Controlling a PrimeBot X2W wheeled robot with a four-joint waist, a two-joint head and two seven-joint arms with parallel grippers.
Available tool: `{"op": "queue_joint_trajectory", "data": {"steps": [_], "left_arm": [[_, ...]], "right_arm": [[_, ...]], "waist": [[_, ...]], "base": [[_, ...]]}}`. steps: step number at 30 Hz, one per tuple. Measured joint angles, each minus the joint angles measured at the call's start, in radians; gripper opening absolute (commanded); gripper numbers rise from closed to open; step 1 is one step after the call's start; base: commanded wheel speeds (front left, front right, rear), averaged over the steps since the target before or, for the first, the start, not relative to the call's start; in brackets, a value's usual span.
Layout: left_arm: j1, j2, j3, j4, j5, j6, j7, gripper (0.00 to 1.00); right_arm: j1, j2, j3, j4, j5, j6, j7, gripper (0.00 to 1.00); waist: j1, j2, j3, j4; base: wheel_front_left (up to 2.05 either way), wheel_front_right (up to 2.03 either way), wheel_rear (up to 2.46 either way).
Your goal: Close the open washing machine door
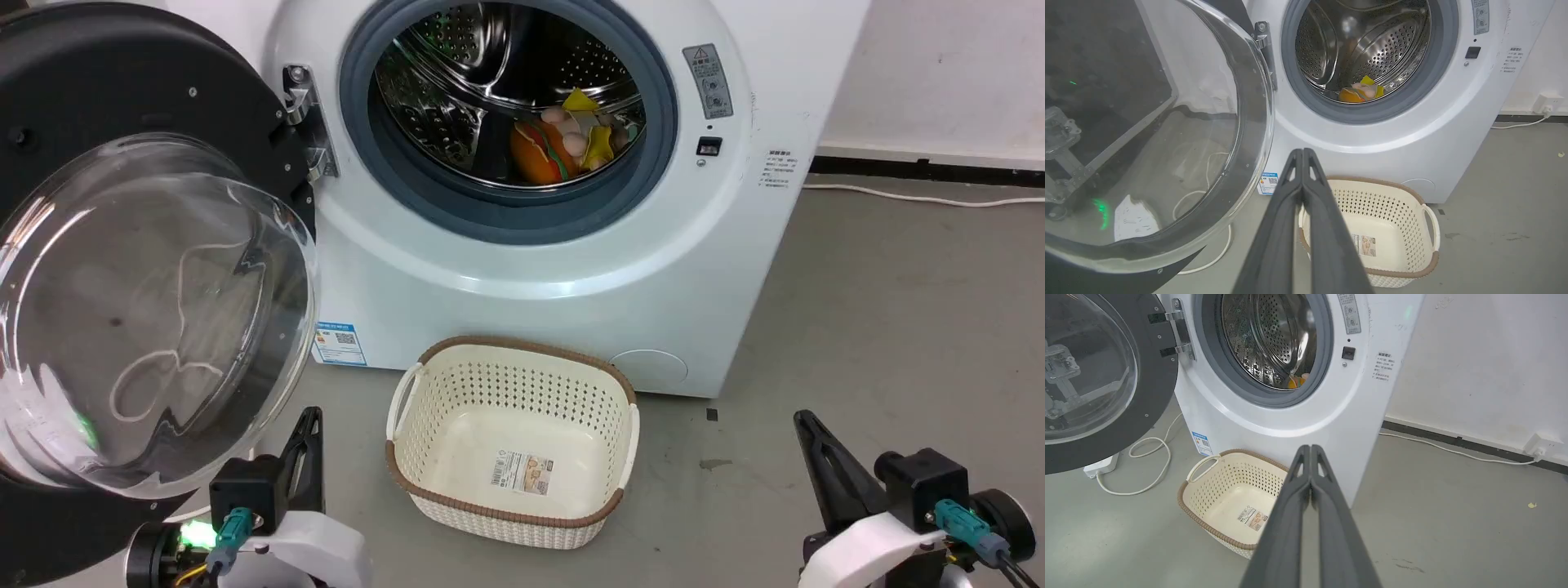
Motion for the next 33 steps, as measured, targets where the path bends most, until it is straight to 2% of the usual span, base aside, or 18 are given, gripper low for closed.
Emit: {"op": "queue_joint_trajectory", "data": {"steps": [33], "left_arm": [[0.0, 0.0, 0.0, 0.0, 0.0, 0.0, 0.0, 0.0]], "right_arm": [[0.0, 0.0, 0.0, 0.0, 0.0, 0.0, 0.0, 0.0]], "waist": [[0.0, 0.0, 0.0, 0.0]], "base": [[0.0, 0.0, 0.0]]}}
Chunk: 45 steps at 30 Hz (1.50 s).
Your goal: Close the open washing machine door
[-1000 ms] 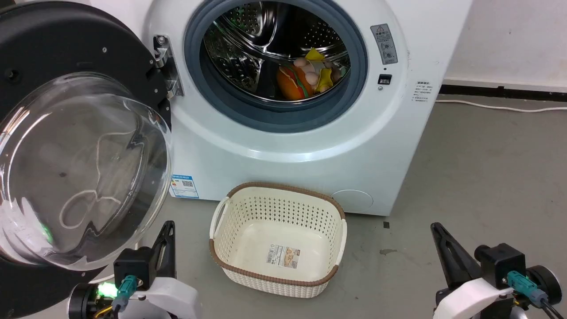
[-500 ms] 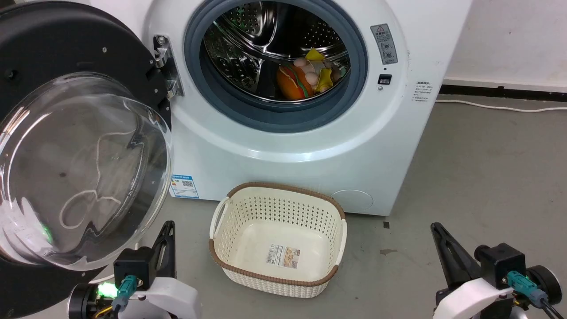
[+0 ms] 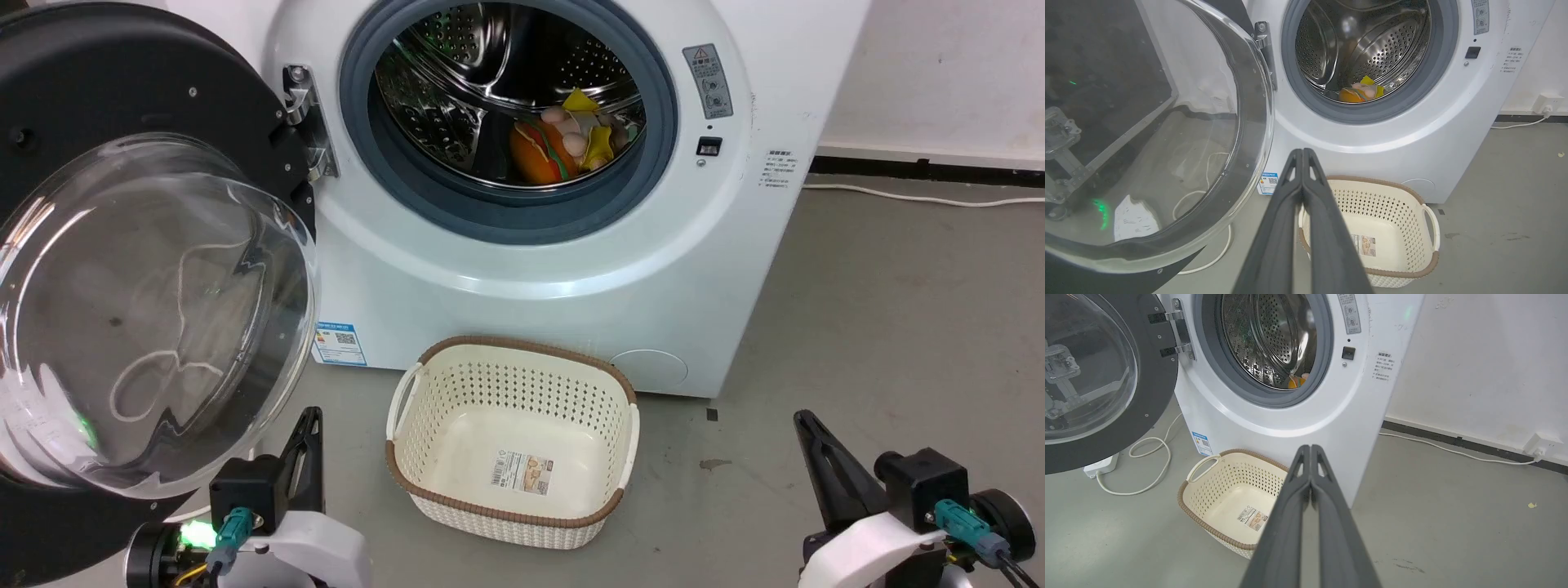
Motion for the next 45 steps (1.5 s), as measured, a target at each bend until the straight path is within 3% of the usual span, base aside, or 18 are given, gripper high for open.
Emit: {"op": "queue_joint_trajectory", "data": {"steps": [10, 11, 31, 45], "left_arm": [[0.0, 0.0, 0.0, 0.0, 0.0, 0.0, 0.0, 0.0], [0.0, 0.0, 0.0, 0.0, 0.0, 0.0, 0.0, 1.0], [0.0, 0.0, -0.009, 0.0, -0.002, 0.001, -0.021, 1.0], [0.0, 0.0, -0.016, -0.007, -0.009, 0.002, -0.052, 1.0]], "right_arm": [[0.0, 0.0, 0.001, 0.0, 0.0, 0.0, 0.0, 0.0], [0.0, 0.0, 0.0, 0.0, 0.0, 0.0, 0.0, 1.0], [0.001, 0.0, -0.01, 0.001, 0.029, 0.0, -0.021, 1.0], [0.004, 0.0, -0.011, 0.001, 0.051, 0.0, -0.052, 1.0]], "waist": [[0.0, 0.0, 0.0, 0.0], [0.0, 0.0, 0.0, 0.0], [0.0, 0.0, 0.0, 0.011], [0.0, 0.0, -0.008, 0.076]], "base": [[0.0, 0.0, 0.0], [0.0, 0.0, 0.0], [0.0, 0.0, 0.0], [0.0, 0.0, 0.0]]}}
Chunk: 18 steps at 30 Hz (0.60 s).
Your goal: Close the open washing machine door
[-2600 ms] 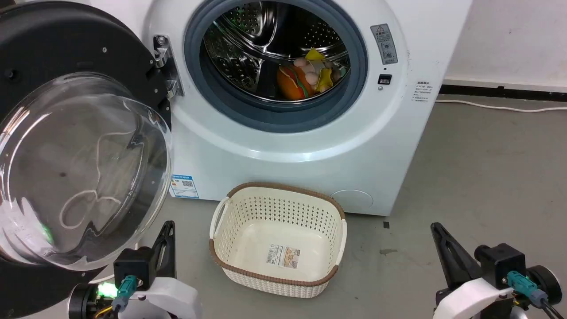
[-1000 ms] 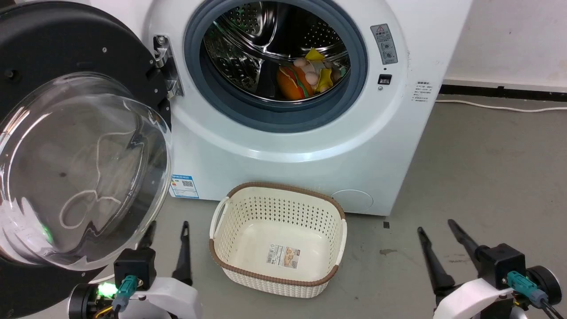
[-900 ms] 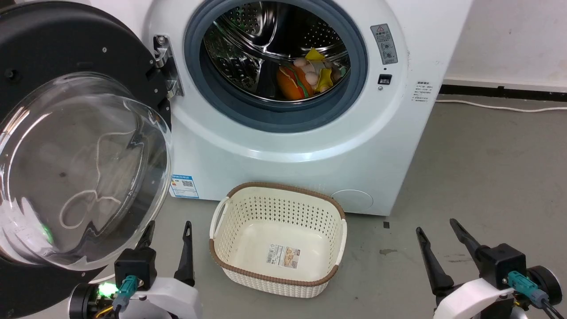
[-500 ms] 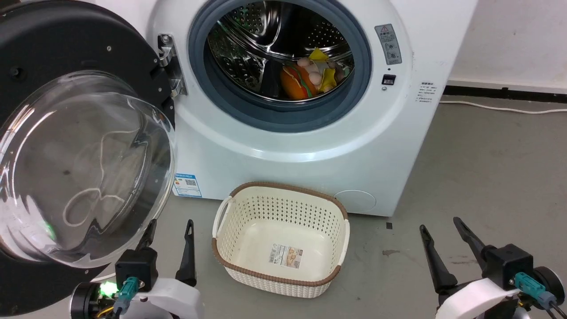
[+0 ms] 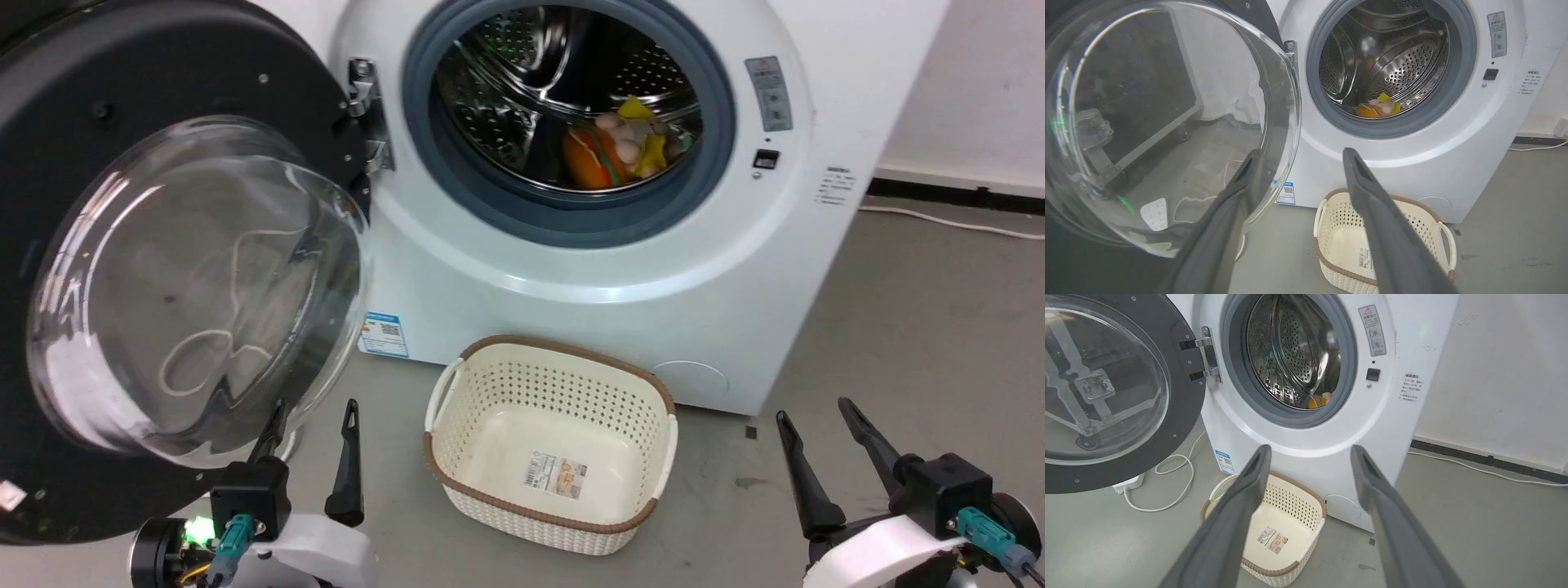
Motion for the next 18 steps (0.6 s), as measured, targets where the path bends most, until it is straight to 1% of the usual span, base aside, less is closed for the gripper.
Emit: {"op": "queue_joint_trajectory", "data": {"steps": [9, 11, 18], "left_arm": [[0.001, 0.0, 0.001, -0.007, 0.0, -0.001, -0.02, 1.0], [0.005, 0.0, 0.005, -0.018, -0.002, 0.0, -0.029, 1.0], [0.019, 0.0, 0.012, -0.039, -0.009, 0.004, -0.04, 1.0]], "right_arm": [[0.005, 0.0, 0.017, 0.0, 0.007, 0.0, -0.021, 1.0], [0.005, 0.0, 0.037, 0.002, 0.007, 0.0, -0.024, 1.0], [-0.001, 0.0, 0.072, 0.018, 0.014, 0.0, -0.041, 1.0]], "waist": [[0.0, 0.0, -0.006, 0.065], [0.0, 0.0, -0.004, 0.088], [0.0, 0.0, 0.002, 0.121]], "base": [[0.0, 0.0, 0.0], [0.0, 0.0, 0.0], [0.0, 0.0, 0.0]]}}
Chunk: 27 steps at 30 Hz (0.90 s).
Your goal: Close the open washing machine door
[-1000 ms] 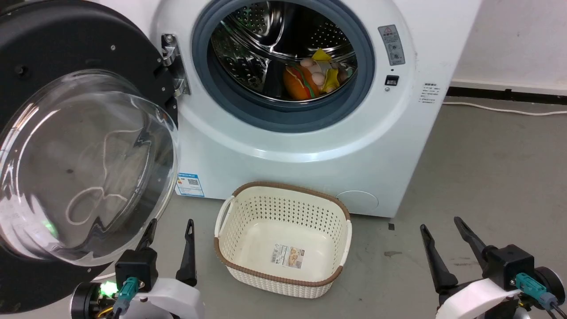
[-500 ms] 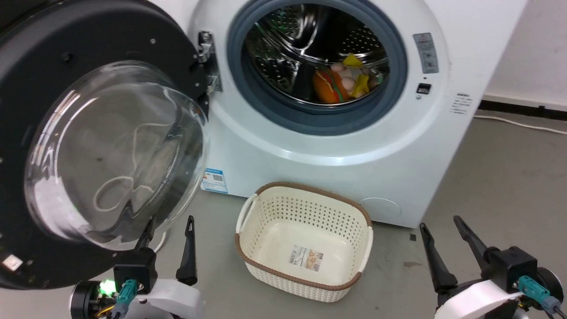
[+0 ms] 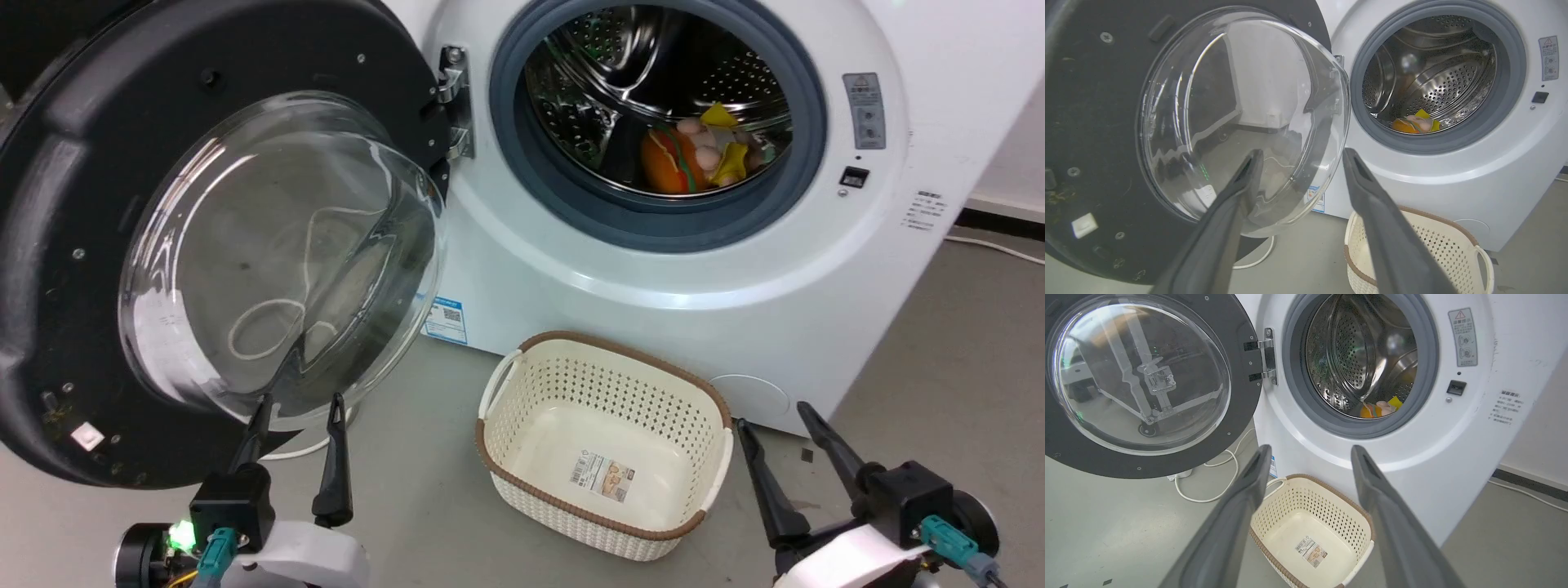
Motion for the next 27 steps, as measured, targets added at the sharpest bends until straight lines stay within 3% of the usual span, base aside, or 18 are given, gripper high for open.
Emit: {"op": "queue_joint_trajectory", "data": {"steps": [26, 27], "left_arm": [[0.024, 0.0, 0.02, -0.041, -0.017, 0.014, -0.054, 1.0], [0.024, 0.0, 0.019, -0.041, -0.018, 0.013, -0.059, 0.92]], "right_arm": [[-0.004, 0.0, 0.053, 0.03, 0.028, 0.0, -0.053, 1.0], [-0.004, 0.0, 0.053, 0.03, 0.03, 0.0, -0.057, 1.0]], "waist": [[0.0, 0.0, -0.004, 0.105], [0.0, 0.0, -0.004, 0.109]], "base": [[0.0, 0.0, 0.0], [0.0, 0.0, 0.0]]}}
